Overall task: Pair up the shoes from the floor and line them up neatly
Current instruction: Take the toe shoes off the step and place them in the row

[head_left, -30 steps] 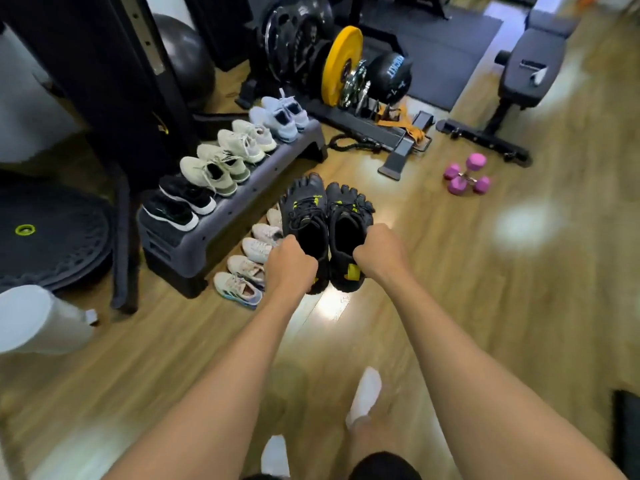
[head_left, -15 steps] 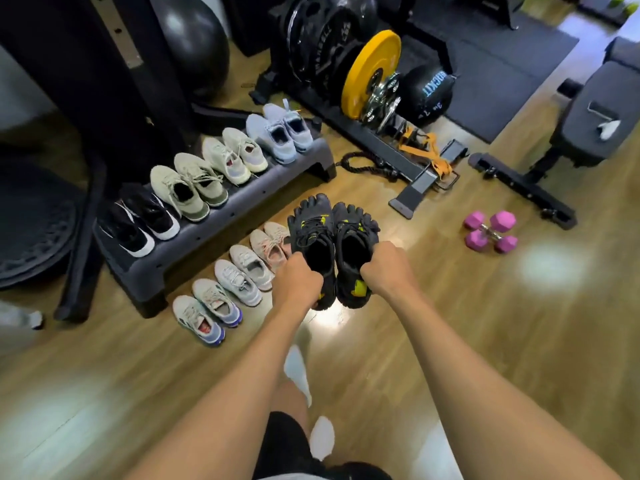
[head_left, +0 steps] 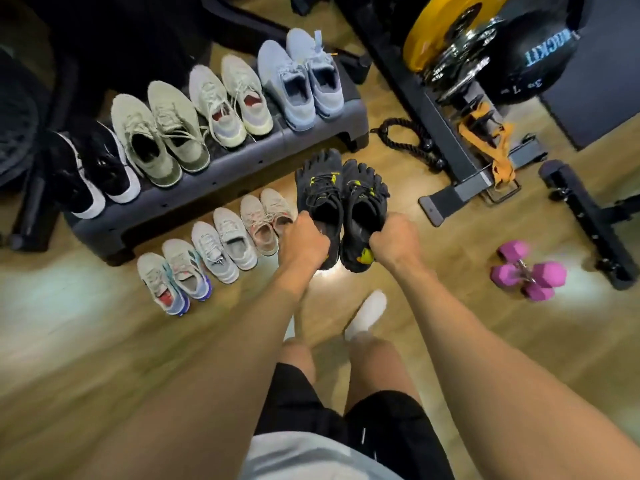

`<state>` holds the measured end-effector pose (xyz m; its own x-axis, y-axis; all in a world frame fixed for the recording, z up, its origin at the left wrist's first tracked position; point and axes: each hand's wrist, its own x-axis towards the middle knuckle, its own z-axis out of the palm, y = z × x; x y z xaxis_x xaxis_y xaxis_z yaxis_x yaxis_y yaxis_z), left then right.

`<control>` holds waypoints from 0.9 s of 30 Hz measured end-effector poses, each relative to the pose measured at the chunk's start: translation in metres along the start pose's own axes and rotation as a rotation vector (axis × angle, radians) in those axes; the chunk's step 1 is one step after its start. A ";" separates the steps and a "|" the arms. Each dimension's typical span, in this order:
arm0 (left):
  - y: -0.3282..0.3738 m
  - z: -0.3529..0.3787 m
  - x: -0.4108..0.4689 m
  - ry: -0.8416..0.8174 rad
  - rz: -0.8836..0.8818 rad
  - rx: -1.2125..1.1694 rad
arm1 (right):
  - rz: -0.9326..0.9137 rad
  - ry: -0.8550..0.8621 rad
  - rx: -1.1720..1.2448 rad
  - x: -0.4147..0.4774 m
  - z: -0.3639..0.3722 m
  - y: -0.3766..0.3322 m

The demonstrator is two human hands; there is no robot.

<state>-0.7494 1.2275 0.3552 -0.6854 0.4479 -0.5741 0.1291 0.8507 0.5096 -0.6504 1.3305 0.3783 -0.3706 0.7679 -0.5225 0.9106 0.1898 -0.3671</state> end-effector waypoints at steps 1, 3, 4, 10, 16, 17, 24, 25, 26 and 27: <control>0.004 0.009 0.016 0.003 -0.030 -0.012 | -0.009 -0.012 0.000 0.022 0.004 0.002; 0.012 0.029 0.051 0.016 -0.085 -0.042 | -0.028 -0.039 -0.024 0.069 0.013 0.009; 0.014 0.040 0.068 0.026 -0.112 -0.057 | -0.044 -0.065 -0.041 0.092 0.019 0.012; -0.002 0.117 0.164 0.108 -0.284 -0.204 | -0.160 -0.183 -0.176 0.224 0.074 0.036; -0.044 0.196 0.269 0.125 -0.360 -0.244 | -0.277 -0.201 -0.299 0.339 0.164 0.062; -0.053 0.208 0.287 0.122 -0.367 -0.258 | -0.296 -0.200 -0.309 0.358 0.179 0.066; -0.098 0.276 0.394 0.093 -0.420 -0.262 | -0.310 -0.183 -0.311 0.459 0.275 0.095; -0.104 0.285 0.405 0.086 -0.423 -0.244 | -0.307 -0.179 -0.318 0.469 0.286 0.099; -0.109 0.294 0.415 0.084 -0.428 -0.254 | -0.307 -0.176 -0.330 0.478 0.295 0.103; -0.113 0.303 0.424 0.087 -0.433 -0.277 | -0.312 -0.175 -0.346 0.487 0.304 0.107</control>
<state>-0.8375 1.4044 -0.1396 -0.6927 0.0361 -0.7203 -0.3658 0.8431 0.3941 -0.7892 1.5381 -0.1493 -0.6331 0.5339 -0.5605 0.7478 0.6090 -0.2645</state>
